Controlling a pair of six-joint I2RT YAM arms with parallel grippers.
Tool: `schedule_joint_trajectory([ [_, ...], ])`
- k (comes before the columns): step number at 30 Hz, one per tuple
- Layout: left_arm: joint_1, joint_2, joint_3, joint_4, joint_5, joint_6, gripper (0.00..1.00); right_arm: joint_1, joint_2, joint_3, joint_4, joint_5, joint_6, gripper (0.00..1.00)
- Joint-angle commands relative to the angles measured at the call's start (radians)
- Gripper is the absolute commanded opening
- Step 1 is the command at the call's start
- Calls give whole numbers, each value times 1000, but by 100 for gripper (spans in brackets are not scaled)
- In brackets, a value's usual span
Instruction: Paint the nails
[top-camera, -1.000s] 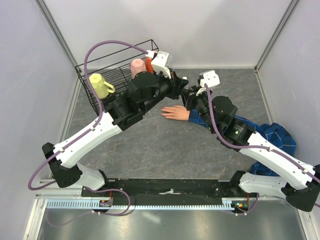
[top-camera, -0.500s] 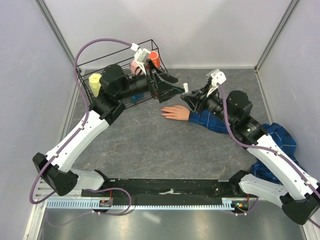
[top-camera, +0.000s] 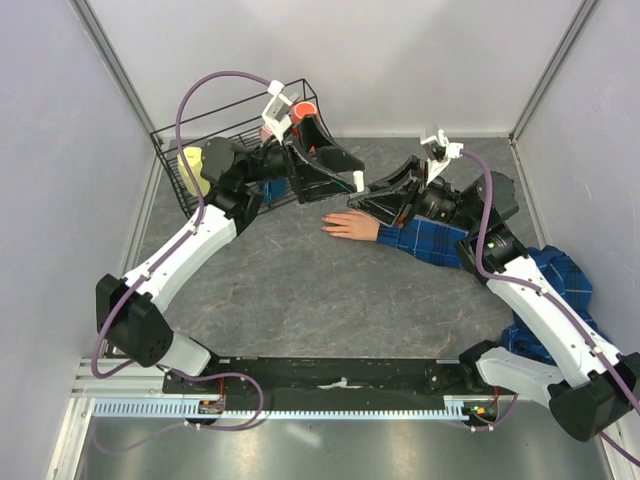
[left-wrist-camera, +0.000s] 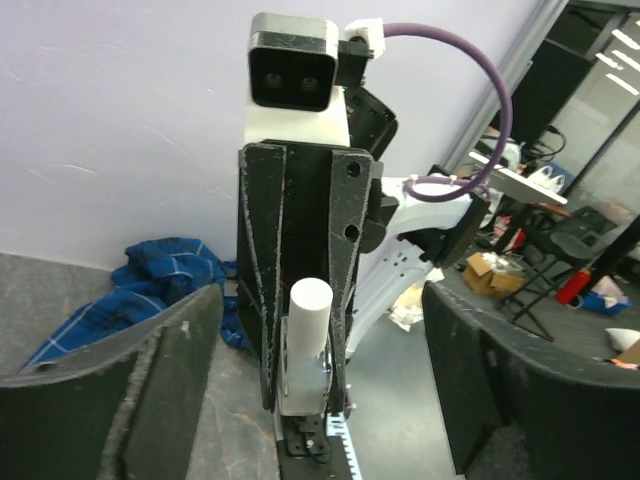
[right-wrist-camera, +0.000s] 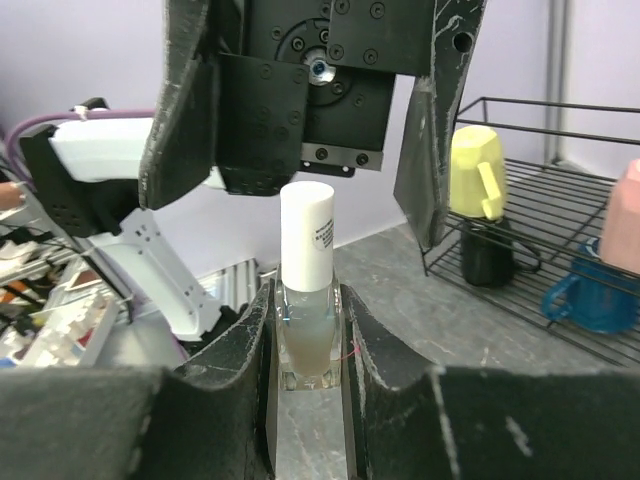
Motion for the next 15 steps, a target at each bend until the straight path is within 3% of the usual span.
schedule_joint_trajectory([
  [1,2,-7,17,143,63,-95,80,-13,18,14,144,-81,93,0],
  [6,1,-5,11,140,72,-93,61,-22,49,12,247,-107,174,0],
  [15,1,-2,28,112,86,-78,53,-28,87,12,321,-132,227,0],
])
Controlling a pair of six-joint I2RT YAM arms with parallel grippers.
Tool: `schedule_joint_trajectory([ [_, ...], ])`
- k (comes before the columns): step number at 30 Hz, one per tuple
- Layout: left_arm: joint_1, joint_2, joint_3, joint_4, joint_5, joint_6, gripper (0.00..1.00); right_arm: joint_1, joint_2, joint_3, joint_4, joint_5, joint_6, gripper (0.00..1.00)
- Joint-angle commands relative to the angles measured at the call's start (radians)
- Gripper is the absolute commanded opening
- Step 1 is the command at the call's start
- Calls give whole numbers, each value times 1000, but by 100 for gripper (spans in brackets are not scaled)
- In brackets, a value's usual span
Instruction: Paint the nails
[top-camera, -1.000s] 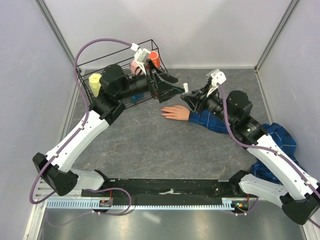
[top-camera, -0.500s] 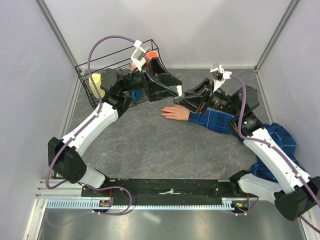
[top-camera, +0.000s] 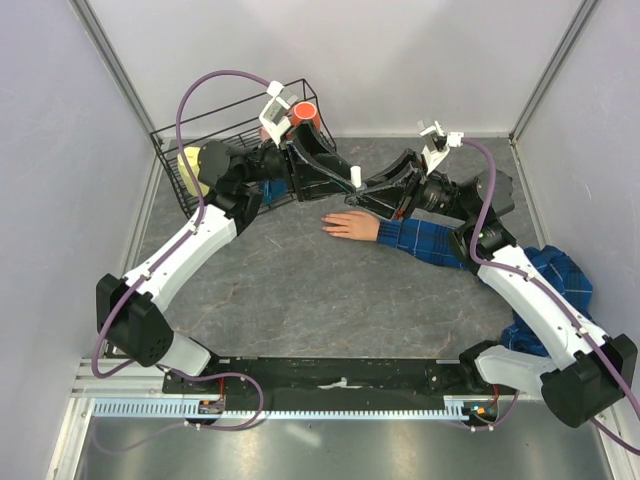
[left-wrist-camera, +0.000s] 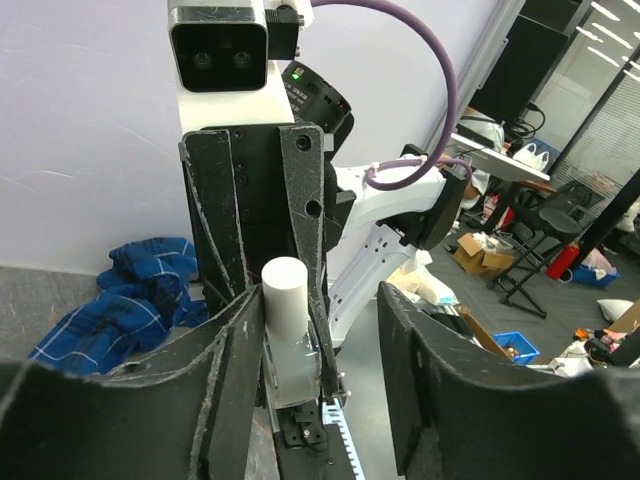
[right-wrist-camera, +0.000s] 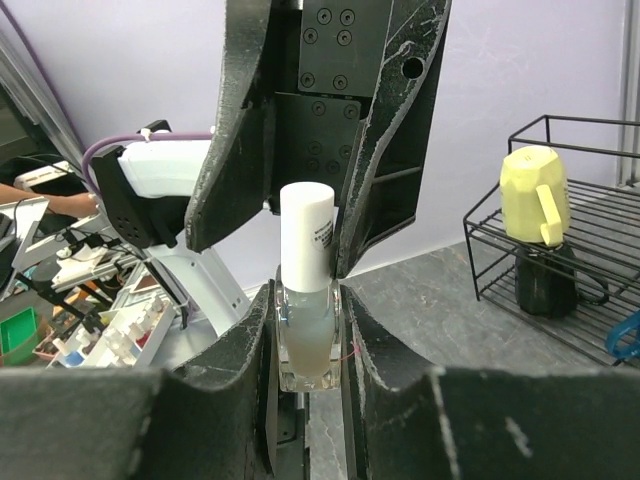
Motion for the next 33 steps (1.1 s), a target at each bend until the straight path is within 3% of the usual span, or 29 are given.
schedule_joint_trajectory([
  [1,1,-7,34,8,26,-17,51,-4,4,11,86,-30,28,0],
  [4,-1,-7,52,-47,15,17,39,-4,7,15,79,-23,24,0],
  [11,-7,-33,81,-254,-31,169,18,-5,-6,48,-120,48,-105,0],
  [13,-12,-52,91,-369,-73,216,2,-4,-21,63,-189,94,-183,0],
  [15,-25,-64,124,-496,-123,327,2,-5,-38,83,-303,180,-243,0],
  [17,-50,-82,179,-723,-253,464,2,-2,-49,98,-411,249,-324,0],
  [20,-143,-81,279,-1016,-593,601,2,7,-72,112,-508,432,-412,0],
  [21,-201,-73,307,-1078,-782,617,2,16,-84,118,-532,532,-438,0],
  [27,-430,-14,370,-1141,-1413,582,2,181,-110,133,-628,900,-593,0],
  [29,-464,37,414,-1158,-1480,551,2,238,-115,129,-633,1027,-631,0],
  [33,-467,94,512,-1215,-1452,522,2,243,-130,114,-635,1041,-642,0],
])
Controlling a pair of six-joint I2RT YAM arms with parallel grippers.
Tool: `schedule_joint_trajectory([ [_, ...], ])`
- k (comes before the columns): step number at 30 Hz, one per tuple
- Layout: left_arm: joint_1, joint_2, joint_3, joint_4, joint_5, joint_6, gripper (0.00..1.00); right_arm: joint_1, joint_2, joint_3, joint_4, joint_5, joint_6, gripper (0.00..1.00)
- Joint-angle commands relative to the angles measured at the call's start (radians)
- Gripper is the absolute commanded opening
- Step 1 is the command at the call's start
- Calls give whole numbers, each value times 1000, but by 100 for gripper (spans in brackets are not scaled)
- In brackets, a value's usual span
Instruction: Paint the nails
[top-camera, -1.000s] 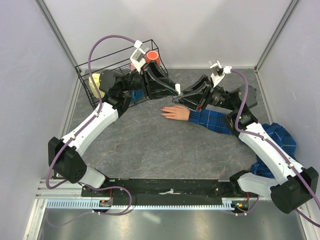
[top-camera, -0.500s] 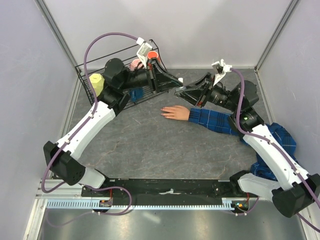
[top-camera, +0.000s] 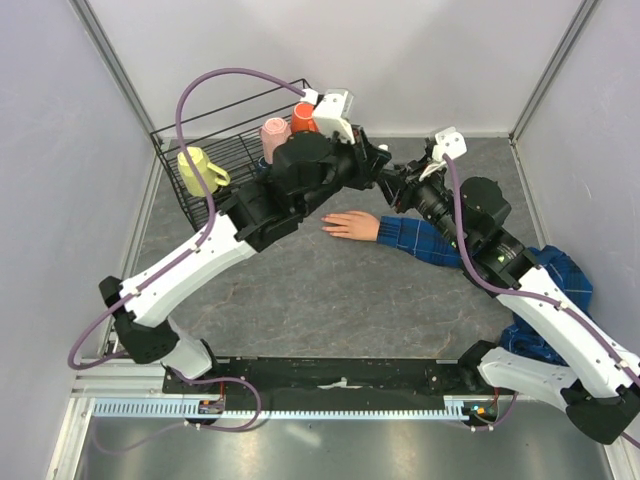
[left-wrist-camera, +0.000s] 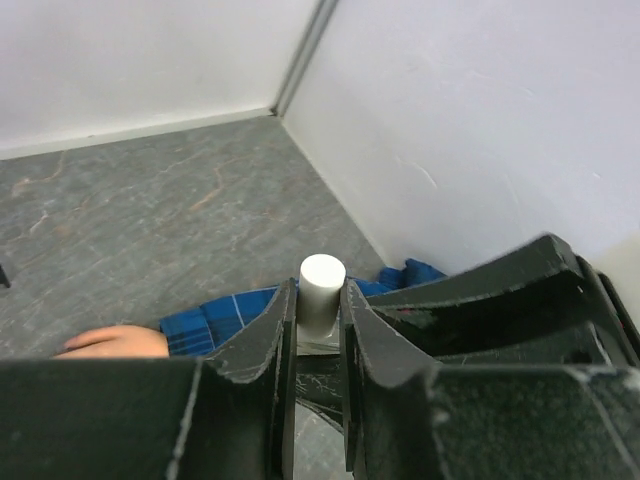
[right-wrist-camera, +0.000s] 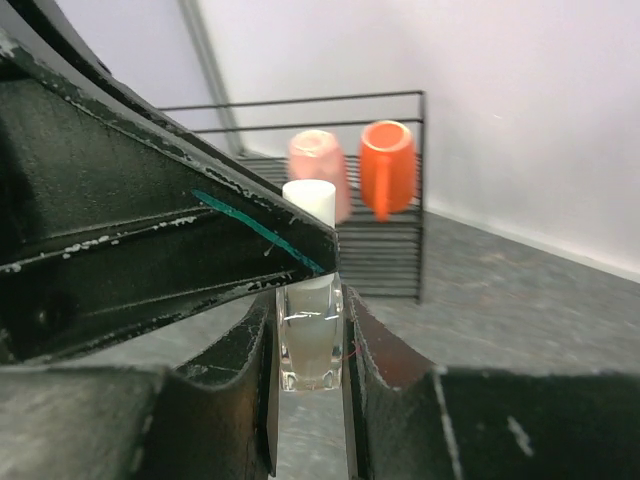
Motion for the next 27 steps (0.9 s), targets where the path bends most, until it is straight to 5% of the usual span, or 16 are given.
schedule_joint_trajectory([
  [1,-27,57,90,-27,-80,-56,2,28,-1,10,-28,96,-86,0],
  [2,-27,53,89,-27,-60,-47,2,28,-5,5,-29,76,-88,0],
  [4,-18,31,72,-13,37,-31,23,27,-10,-2,-28,42,-97,0],
  [6,23,3,35,23,208,-13,61,25,-20,-16,-22,-21,-100,0],
  [8,86,-51,-30,83,324,-41,85,21,-30,-27,-9,-94,-97,0],
  [9,111,-71,-78,112,443,-50,89,19,-31,-29,-11,-117,-94,0],
  [14,275,-167,-242,376,836,-146,92,-27,-37,-30,-2,-272,-53,0],
  [17,334,-190,-316,497,1020,-160,83,-96,-28,-26,24,-459,16,0],
  [22,388,-189,-396,681,1211,-205,72,-177,5,-39,167,-769,147,0],
  [27,393,-169,-420,888,1329,-292,72,-191,33,-52,320,-880,286,0],
])
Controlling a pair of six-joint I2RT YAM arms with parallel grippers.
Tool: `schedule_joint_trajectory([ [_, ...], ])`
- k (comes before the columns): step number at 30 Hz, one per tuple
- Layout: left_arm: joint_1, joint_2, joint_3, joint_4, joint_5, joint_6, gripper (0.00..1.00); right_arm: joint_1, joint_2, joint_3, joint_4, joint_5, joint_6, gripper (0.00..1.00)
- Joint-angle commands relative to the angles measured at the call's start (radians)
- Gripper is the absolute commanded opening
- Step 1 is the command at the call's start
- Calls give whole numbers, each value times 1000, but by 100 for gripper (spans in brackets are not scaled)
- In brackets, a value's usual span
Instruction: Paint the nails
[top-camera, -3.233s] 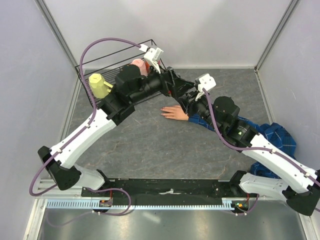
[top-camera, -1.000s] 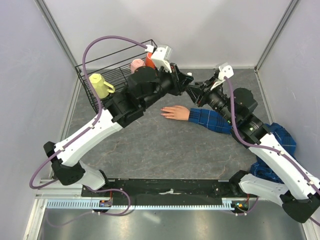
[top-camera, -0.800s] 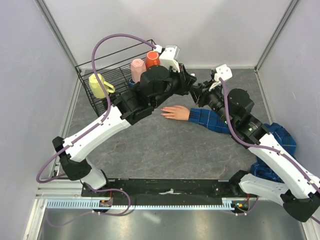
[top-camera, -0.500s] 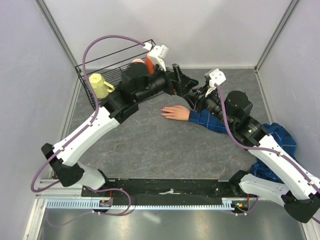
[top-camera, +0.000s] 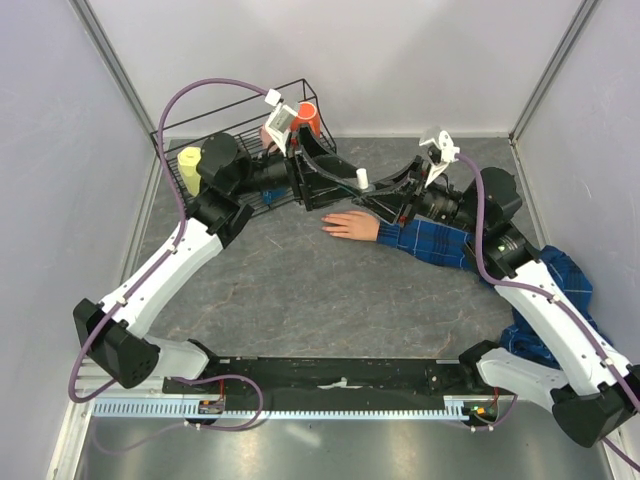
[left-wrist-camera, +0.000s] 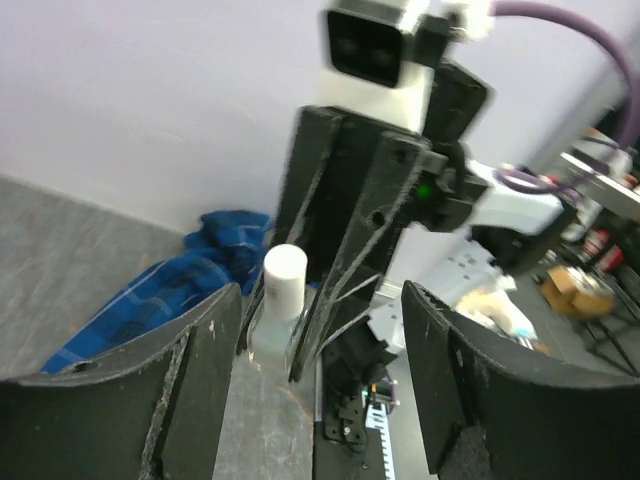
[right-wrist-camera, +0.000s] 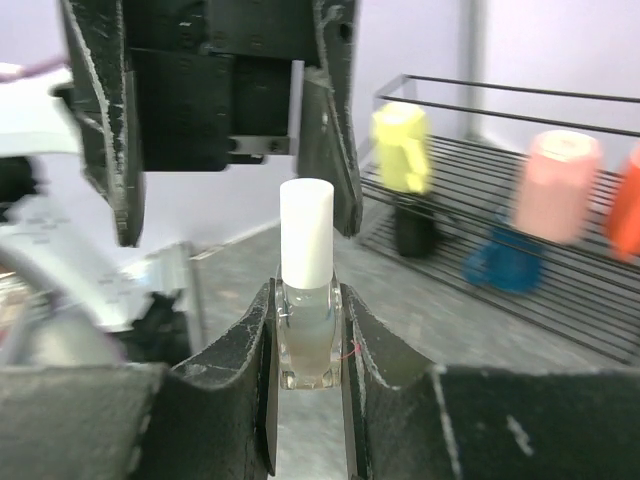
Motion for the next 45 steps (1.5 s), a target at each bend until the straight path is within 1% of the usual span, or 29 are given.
schedule_joint_trajectory([
  [1,6,4,-3,285,208,-125,75,-17,25,-21,230,-206,161,0],
  [5,8,24,16,302,225,-147,77,-25,39,-23,298,-245,226,0],
  [10,8,36,17,293,225,-152,73,-30,50,-29,358,-266,275,0],
  [15,8,61,45,283,208,-170,77,-30,62,-29,386,-289,296,0],
  [17,6,78,62,297,212,-184,74,-31,62,-26,384,-288,298,0],
  [18,6,81,65,306,213,-202,72,-30,62,-27,386,-285,298,0],
  [19,6,87,69,312,218,-208,63,-31,64,-26,384,-286,298,0],
  [21,6,89,73,317,221,-211,56,-31,67,-26,378,-285,293,0],
  [22,6,87,74,319,221,-210,48,-30,67,-26,373,-283,289,0],
  [24,6,79,71,320,218,-205,39,-31,68,-26,350,-274,270,0],
  [25,5,75,71,319,216,-204,30,-30,67,-23,335,-256,260,0],
  [27,3,58,71,294,209,-179,19,-31,62,-15,292,-234,223,0],
  [28,0,49,71,264,187,-158,14,-30,61,-9,271,-202,204,0],
  [29,-3,29,76,178,169,-88,10,-30,57,-1,213,-185,163,0],
  [30,-18,17,80,111,141,-42,2,-31,56,9,191,-167,148,0],
  [31,-30,6,102,40,47,10,2,-31,51,13,166,-130,137,0],
  [32,-47,-5,118,-38,-33,125,2,-30,47,10,163,-112,126,0],
  [33,-101,-22,138,-218,-130,184,2,-28,38,-1,163,-92,118,0],
  [34,-135,-23,180,-285,-339,237,2,-27,34,-6,162,-61,111,0],
  [35,-174,-25,200,-350,-441,318,2,-21,33,-3,124,4,92,0],
  [36,-249,-16,220,-420,-533,342,2,-11,31,8,91,55,44,0],
  [37,-277,-7,255,-450,-698,350,2,2,30,16,56,109,10,0],
  [38,-299,3,272,-471,-757,327,2,51,27,31,-13,240,-27,0],
  [39,-329,15,292,-529,-814,304,2,86,24,37,-44,311,-62,0],
  [40,-342,45,331,-557,-929,281,2,120,24,43,-67,376,-131,0],
  [41,-354,62,353,-585,-974,255,2,181,24,54,-114,445,-153,0],
  [42,-374,82,375,-617,-1012,247,2,200,25,57,-127,526,-173,0],
  [43,-382,114,419,-670,-1088,238,2,214,25,59,-139,554,-191,0],
  [45,-389,141,456,-714,-1124,212,2,228,18,56,-147,580,-204,0],
])
